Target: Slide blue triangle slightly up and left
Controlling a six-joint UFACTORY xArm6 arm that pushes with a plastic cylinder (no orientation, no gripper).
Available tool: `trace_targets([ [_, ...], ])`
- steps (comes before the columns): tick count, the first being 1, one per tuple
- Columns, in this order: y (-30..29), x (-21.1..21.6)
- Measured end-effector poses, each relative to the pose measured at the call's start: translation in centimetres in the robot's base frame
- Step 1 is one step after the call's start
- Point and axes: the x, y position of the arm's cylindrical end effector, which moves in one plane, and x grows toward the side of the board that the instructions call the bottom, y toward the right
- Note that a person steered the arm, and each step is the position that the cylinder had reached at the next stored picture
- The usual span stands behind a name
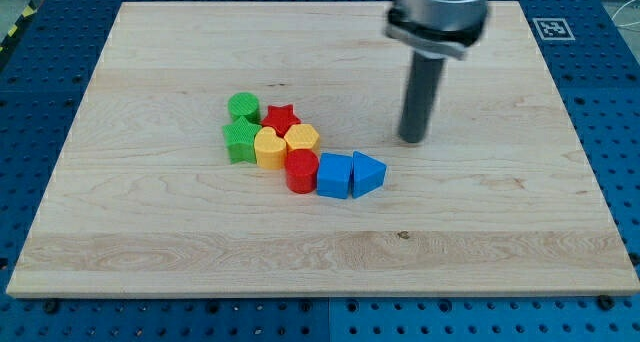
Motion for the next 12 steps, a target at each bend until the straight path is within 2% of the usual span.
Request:
trace_targets([
  [1, 1.7, 2.6],
  [3, 0.6, 8.6],
  [6, -6.4, 7.8],
  [8, -9.3, 4.1],
  [9, -7.7, 3.8],
  [10, -3.7, 3.8],
  [12, -1.1, -0.2],
])
